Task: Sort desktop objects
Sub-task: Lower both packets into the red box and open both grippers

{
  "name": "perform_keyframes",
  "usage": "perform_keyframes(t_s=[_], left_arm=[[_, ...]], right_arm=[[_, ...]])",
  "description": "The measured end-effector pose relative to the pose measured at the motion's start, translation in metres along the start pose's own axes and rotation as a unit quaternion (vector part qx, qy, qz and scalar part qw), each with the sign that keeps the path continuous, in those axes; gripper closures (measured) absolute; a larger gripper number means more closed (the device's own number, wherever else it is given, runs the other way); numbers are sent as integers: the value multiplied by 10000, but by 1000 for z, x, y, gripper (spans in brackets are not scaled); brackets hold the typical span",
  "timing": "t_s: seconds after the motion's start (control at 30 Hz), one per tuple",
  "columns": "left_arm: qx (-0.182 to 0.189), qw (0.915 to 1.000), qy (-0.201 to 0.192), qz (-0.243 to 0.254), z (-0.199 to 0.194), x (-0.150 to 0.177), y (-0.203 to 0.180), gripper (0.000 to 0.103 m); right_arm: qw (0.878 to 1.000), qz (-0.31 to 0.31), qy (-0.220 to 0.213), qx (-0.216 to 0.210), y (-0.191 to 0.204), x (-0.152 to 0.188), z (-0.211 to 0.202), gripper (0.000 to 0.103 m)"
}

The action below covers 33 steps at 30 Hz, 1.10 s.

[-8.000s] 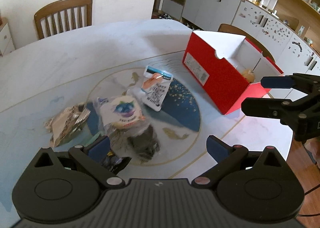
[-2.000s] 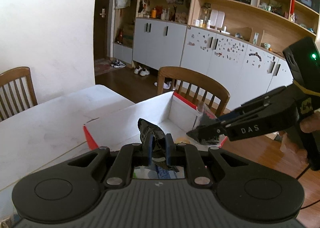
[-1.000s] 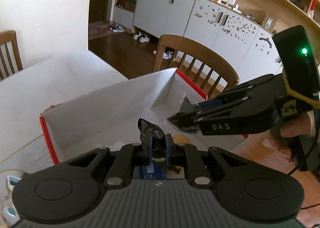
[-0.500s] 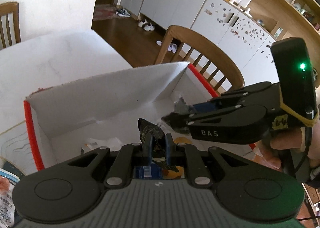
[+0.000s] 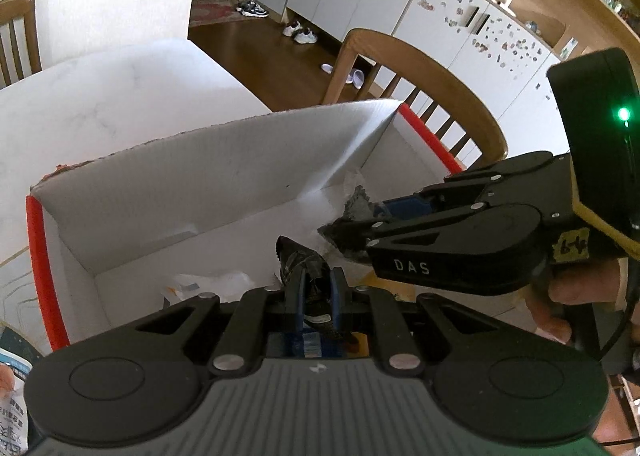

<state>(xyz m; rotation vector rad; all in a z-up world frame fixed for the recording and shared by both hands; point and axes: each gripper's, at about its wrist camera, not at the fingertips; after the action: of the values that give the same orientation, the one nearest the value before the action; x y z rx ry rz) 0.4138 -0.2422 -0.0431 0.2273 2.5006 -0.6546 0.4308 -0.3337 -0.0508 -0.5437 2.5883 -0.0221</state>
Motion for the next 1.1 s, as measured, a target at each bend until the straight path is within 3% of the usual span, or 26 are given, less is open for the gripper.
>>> perform_keyframes(t_s=[0.47, 0.87, 1.1], left_arm=[[-270, 9990, 289, 219, 13, -3, -1, 92], [-459, 9968, 506, 421, 17, 3, -1, 90], [-512, 9965, 439, 493, 12, 4, -2, 81]], right_arm=[[9998, -55, 173, 24, 3, -2, 14, 75], [10000, -59, 41, 40, 2, 0, 5, 59], [9997, -78, -200, -96, 0, -2, -17, 41]])
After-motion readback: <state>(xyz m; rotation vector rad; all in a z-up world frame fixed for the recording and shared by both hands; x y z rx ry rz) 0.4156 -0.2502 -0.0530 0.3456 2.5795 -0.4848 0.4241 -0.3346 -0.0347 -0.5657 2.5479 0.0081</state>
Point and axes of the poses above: each gripper's, at about its wrist camera, not at the fingertips, and z roughly the way its jaws point, y to its left, x to its underside, and after that the axes turned 8 degrees about x, right-handed
